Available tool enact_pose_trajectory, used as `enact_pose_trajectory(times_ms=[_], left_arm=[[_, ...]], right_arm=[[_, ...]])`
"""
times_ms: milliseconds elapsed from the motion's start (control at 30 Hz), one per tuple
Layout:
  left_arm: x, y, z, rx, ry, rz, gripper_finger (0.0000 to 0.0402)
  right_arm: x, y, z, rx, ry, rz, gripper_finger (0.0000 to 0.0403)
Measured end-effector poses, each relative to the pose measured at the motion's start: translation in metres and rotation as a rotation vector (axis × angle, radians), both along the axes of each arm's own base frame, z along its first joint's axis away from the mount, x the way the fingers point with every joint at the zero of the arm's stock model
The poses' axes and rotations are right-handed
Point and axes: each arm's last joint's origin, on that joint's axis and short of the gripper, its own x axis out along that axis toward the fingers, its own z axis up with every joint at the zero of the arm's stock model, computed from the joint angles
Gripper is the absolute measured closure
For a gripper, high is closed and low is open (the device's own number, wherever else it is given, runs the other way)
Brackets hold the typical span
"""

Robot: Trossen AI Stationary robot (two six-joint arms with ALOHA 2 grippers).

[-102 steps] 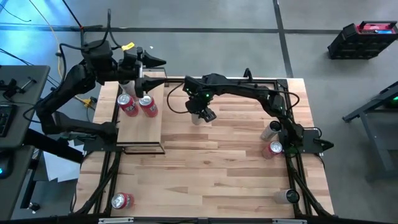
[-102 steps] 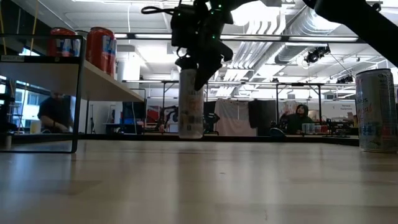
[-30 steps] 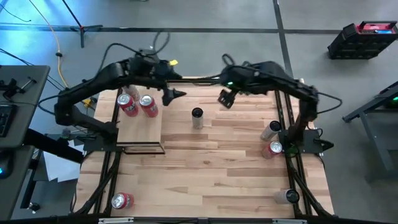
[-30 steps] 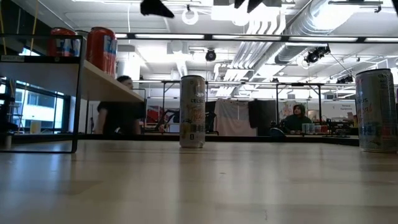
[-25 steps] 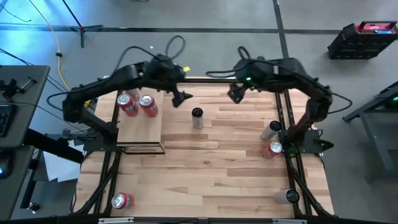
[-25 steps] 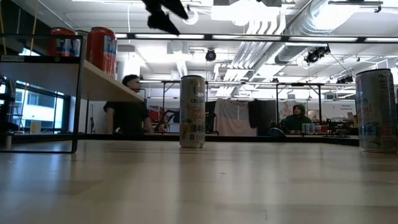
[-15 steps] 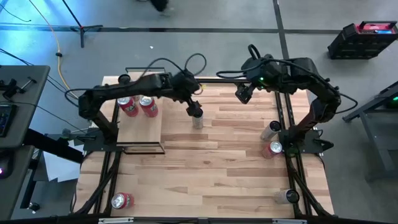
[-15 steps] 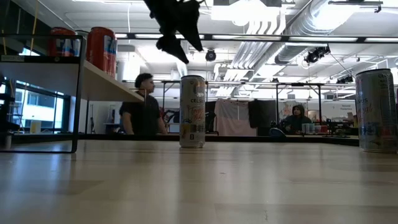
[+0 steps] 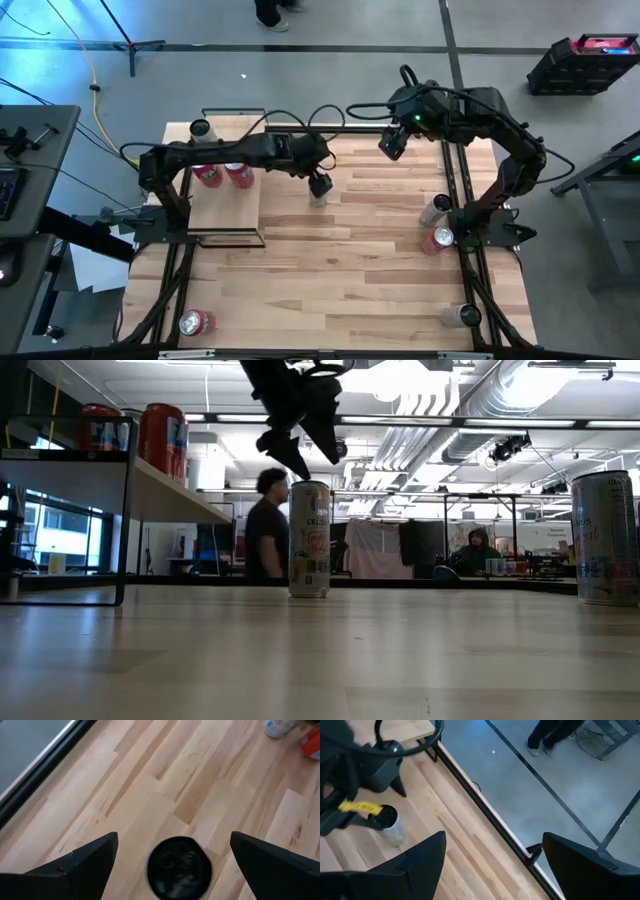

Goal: Place canned beverage on shelf
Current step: Put the top white yellow soda can on the shelf aligned with the other white yellow soda can

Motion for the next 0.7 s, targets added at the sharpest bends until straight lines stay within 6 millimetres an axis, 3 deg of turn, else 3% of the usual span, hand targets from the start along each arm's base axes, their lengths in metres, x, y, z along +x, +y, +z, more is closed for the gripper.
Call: enact_pose_trajectory(times_ms=[300, 533, 700], left_arm=[[0.004, -0.017, 0.001, 0.078, -0.004, 0.001, 0.0023], [0.008, -0.019, -0.023, 0.066, 0.067, 0.009, 0.0023], [0.009, -0.015, -0.027, 0.069, 0.077, 0.022, 0.0023]], right_arm=[[0.0, -0.002, 0.0, 0.026, -0.026, -0.033, 0.0086], [0.0, -0.001, -0.001, 0.067, -0.046, -0.029, 0.0086], [0.0, -0.001, 0.0, 0.07, -0.049, -0.033, 0.0086]])
